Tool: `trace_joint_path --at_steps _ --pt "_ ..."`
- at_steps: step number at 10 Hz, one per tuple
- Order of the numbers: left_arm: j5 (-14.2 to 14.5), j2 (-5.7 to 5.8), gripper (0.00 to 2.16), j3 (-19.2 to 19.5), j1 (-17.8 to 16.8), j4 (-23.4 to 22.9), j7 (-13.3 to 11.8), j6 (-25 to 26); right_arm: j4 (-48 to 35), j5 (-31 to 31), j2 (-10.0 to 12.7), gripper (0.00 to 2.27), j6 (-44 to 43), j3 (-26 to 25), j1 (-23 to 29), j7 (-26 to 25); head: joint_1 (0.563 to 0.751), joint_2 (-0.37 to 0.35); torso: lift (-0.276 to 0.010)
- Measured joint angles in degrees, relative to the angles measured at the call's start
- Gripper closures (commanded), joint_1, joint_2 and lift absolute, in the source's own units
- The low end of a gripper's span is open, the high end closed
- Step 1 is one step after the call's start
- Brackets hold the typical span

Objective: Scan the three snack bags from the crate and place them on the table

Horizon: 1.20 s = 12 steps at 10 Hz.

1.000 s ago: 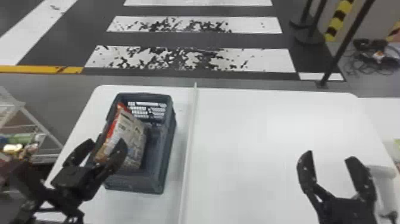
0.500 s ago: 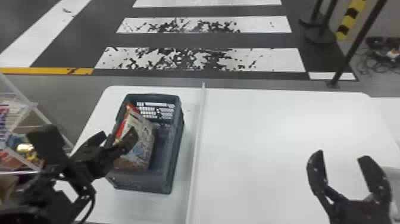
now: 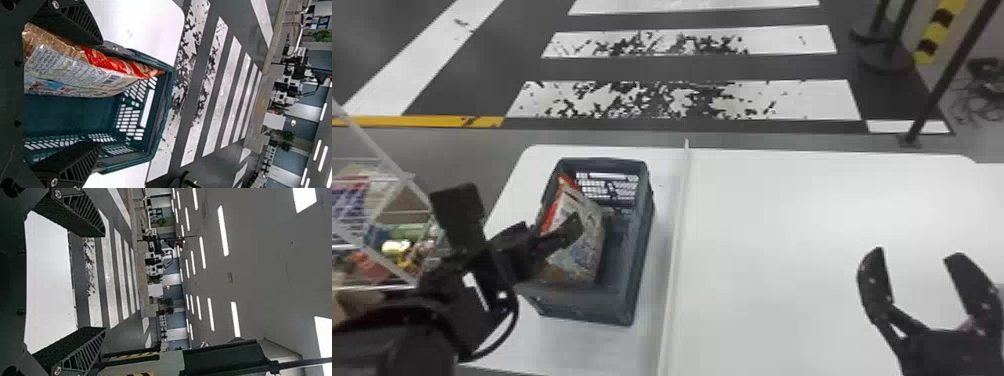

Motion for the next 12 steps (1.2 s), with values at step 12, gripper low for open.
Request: trace_joint_path --at_steps 12 --pt "-3.7 0.35 0.14 -5.3 -12.6 9.8 5.7 6.0 5.0 -2.6 -0.8 0.09 -4.6 -1.1 -0.3 0.0 0.695 0.064 -0.037"
